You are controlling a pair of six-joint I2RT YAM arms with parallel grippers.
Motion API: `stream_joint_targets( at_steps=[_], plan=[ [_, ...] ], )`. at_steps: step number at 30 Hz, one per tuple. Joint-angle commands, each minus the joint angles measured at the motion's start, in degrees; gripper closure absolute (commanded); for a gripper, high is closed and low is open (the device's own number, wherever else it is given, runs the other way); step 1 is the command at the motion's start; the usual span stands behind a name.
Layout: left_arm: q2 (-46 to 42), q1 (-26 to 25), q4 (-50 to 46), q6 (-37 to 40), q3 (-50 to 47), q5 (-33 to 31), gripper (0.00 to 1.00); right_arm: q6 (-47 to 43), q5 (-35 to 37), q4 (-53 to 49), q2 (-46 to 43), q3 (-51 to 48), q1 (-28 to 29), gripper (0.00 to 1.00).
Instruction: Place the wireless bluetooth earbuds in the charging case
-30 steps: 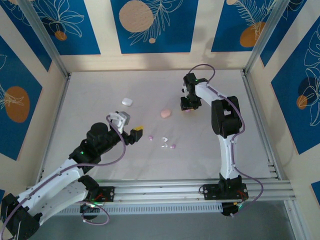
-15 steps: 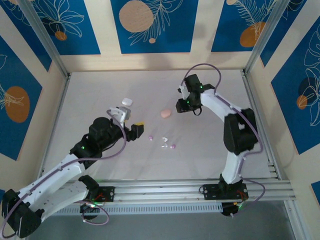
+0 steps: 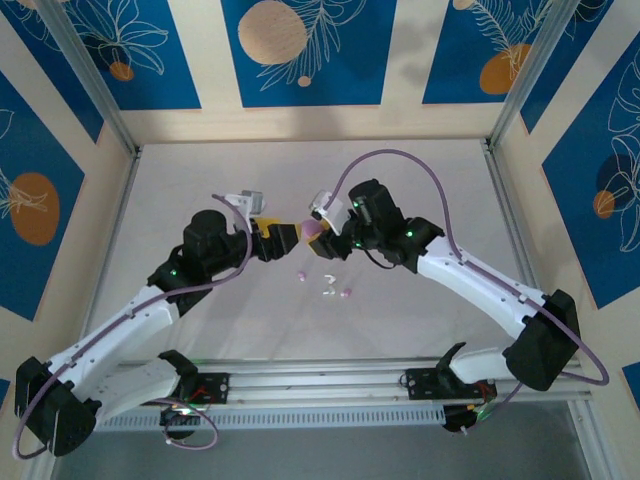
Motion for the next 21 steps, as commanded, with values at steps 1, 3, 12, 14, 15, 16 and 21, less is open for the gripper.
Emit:
stream_joint_targets(
  at_steps=[1,3,12,14,15,16,21],
  plan=[
    [-0.04,0.41,0.77,-2.54,2.02,2.11,0.25,-3.53,-0.37,3.33,-1.56,-0.79,1.14,0.73],
    [0.42,0.35,1.06,-2.84,2.27,3.13,0.26,-3.83,-0.59,3.35,-1.57,-0.70,1.52,0.73],
    [3.54,-0.20,0.32,-3.59,3.70,4.47,0.40,-4.58,-1.32,4.32,-2.33,-0.92,2.58,0.72],
    [4.20,-0.46,0.62,-3.93,3.85,4.65,0.45,-4.77,-0.87,4.95,-2.55,-1.13,2.86,0.72],
    [4.64,-0.57,0.38,-3.92,4.05,4.87,0.46,-4.84,-0.73,5.33,-2.77,-1.39,2.93,0.72],
    [5.05,-0.68,0.16,-3.95,4.35,4.92,0.49,-5.07,-0.71,5.74,-3.02,-1.61,3.11,0.72],
    [6.01,-1.03,-0.04,-4.36,4.84,5.86,0.68,-6.15,0.28,7.39,-3.85,-2.53,3.80,0.71]
  ],
)
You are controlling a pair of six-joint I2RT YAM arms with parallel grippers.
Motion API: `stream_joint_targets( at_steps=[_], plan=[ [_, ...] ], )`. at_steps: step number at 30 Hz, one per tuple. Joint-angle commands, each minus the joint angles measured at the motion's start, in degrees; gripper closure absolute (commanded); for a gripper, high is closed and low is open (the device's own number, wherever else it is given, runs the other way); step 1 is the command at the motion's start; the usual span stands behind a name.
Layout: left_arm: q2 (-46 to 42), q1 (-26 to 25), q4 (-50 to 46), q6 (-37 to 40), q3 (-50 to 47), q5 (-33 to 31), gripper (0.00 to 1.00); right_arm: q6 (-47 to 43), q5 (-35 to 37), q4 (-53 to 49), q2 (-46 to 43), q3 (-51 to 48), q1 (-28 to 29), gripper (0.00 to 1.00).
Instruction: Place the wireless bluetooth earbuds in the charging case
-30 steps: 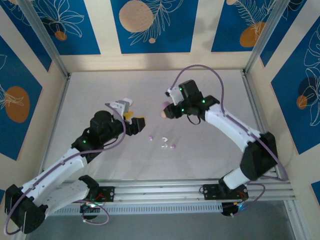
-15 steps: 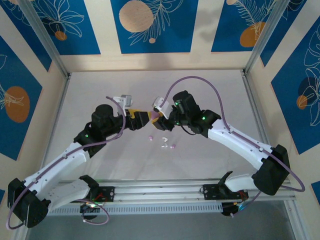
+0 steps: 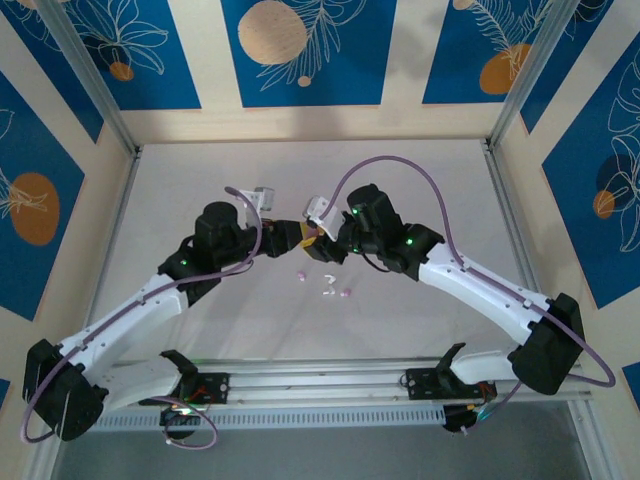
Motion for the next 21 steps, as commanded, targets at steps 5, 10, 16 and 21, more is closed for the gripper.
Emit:
stream_joint_targets(
  at_steps=[5,10,16,21],
  plan=[
    [-1.33,-0.29,0.37,-2.84,1.19,-0.89,0.83,-4.39,2.00,5.91,-4.70,-4.04,1.15,0.61],
    [-3.16,-0.25,-0.09,-6.49,1.13,-1.32,0.84,-11.71,1.96,16.09,-10.79,-14.64,0.68,0.47],
    [-3.35,-0.26,3.16,-10.94,-0.04,0.78,0.85,-15.68,-1.71,25.91,-14.05,-20.68,-1.70,0.42],
    [-3.48,-0.28,3.19,-11.34,-0.04,0.93,0.85,-12.53,-3.09,29.35,-12.16,-18.23,-2.46,0.41]
  ],
)
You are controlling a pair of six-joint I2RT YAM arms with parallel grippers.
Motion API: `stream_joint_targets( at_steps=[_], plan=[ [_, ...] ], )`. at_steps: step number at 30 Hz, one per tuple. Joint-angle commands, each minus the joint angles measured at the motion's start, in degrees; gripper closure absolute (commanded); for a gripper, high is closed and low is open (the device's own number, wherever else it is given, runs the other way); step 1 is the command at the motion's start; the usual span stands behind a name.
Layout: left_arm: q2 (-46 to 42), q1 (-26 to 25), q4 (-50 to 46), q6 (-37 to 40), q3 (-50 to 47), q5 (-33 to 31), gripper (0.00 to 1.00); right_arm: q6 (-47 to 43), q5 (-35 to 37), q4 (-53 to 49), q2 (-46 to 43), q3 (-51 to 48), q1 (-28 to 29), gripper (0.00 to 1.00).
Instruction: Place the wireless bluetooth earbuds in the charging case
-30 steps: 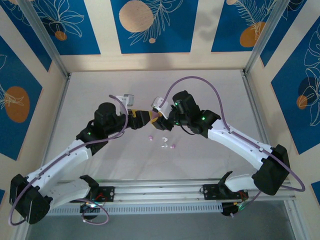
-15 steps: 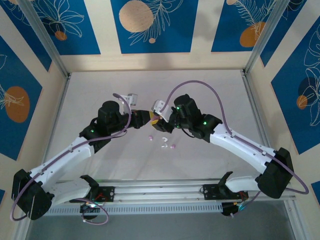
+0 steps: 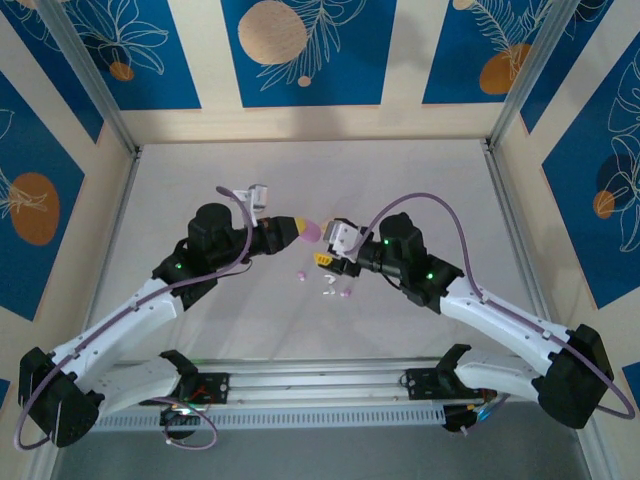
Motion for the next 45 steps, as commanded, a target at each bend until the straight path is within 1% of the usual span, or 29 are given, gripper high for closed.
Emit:
stream_joint_targets(
  at_steps=[1,4,8,15,18,19,20,21,23,24,26,30,33,35,37,40,42,45],
  plan=[
    [-0.79,0.34,1.88,-1.59,-0.08,1.11,0.85,0.40,-2.18,6.71,1.20,2.26,-0.51,0.41],
    [-0.88,0.34,1.95,-1.76,0.01,1.23,0.85,0.40,-4.69,6.75,2.49,3.54,-0.69,0.41],
    [-0.95,0.33,1.90,-1.68,0.18,1.50,0.84,0.62,-7.76,6.02,3.82,4.99,-0.77,0.45],
    [-1.15,0.33,1.96,-1.60,0.33,1.56,0.84,1.34,-9.23,3.71,4.37,6.11,-1.54,0.60],
    [-1.44,0.37,1.96,-1.11,0.44,1.42,0.84,1.48,-9.60,1.68,4.10,6.34,-2.24,0.62],
    [-1.57,0.35,2.17,-0.78,0.44,1.50,0.84,1.62,-10.00,1.07,3.91,6.30,-2.56,0.64],
    [-1.58,0.34,2.63,-0.15,0.38,1.94,0.81,1.94,-10.47,0.57,3.66,6.42,-2.85,0.66],
    [-1.62,0.33,3.43,0.75,0.22,2.47,0.75,2.66,-11.46,-0.09,3.50,6.60,-3.25,0.67],
    [-2.20,0.32,5.07,3.72,-0.44,3.31,0.60,4.62,-14.19,-2.36,3.29,7.78,-4.16,0.68],
    [-2.88,0.34,6.54,6.55,-1.17,3.78,0.53,5.76,-16.31,-4.27,3.30,8.78,-4.65,0.68],
    [-4.81,0.37,9.88,14.19,-3.57,4.81,0.41,7.92,-21.63,-8.22,3.58,10.92,-5.86,0.68],
    [-10.15,0.38,16.06,34.20,-10.14,8.20,0.28,10.17,-33.16,-17.09,5.34,15.69,-8.10,0.68],
    [-12.27,0.38,13.66,45.74,-12.07,10.29,0.24,9.77,-37.68,-21.40,6.26,18.29,-8.66,0.68],
    [-12.32,0.35,11.27,48.66,-11.61,11.83,0.24,9.07,-39.62,-23.09,6.47,19.45,-8.62,0.68],
    [-11.89,0.34,10.89,49.19,-10.99,14.93,0.23,8.18,-41.15,-24.66,6.71,20.56,-8.60,0.68],
    [-11.21,0.32,15.21,46.92,-11.19,17.72,0.24,5.67,-41.96,-28.38,7.79,22.69,-8.25,0.68],
    [-10.61,0.32,16.73,46.06,-11.14,19.25,0.27,4.31,-41.78,-30.58,8.55,24.01,-8.02,0.68],
    [-9.92,0.32,15.44,46.05,-10.24,20.09,0.31,3.01,-41.59,-32.37,9.38,25.20,-7.81,0.68]
  ],
)
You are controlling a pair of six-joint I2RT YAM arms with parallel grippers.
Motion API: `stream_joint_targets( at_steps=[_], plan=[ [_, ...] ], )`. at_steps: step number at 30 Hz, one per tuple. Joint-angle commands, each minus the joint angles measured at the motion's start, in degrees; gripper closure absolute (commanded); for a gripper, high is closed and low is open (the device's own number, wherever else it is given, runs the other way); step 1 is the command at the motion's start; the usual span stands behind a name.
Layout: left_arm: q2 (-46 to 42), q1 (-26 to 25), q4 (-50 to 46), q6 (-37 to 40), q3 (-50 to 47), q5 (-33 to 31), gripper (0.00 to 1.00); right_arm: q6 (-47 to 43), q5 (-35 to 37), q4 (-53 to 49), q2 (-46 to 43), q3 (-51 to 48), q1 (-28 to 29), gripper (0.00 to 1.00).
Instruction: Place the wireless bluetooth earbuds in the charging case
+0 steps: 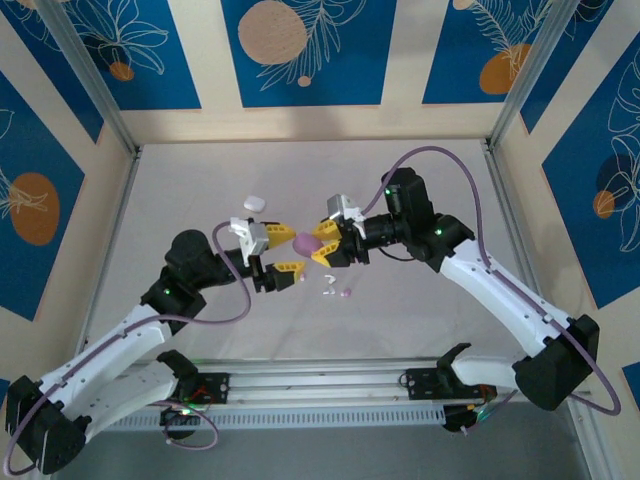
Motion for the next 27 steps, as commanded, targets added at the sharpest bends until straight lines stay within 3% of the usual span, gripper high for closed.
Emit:
stream_joint_targets(
  at_steps=[1,19,27],
  plan=[
    [0.53,0.37,1.61,1.48,1.29,3.74,0.32,-2.88,-2.48,-5.04,0.74,2.40,0.62,0.68],
    [3.19,0.27,-1.60,0.69,3.50,5.71,0.59,-5.73,0.78,-5.11,0.44,2.56,2.21,0.68],
    [2.19,0.26,-4.65,4.21,2.76,8.13,0.70,1.00,-2.98,-4.66,0.68,3.70,-1.41,0.57]
  ],
)
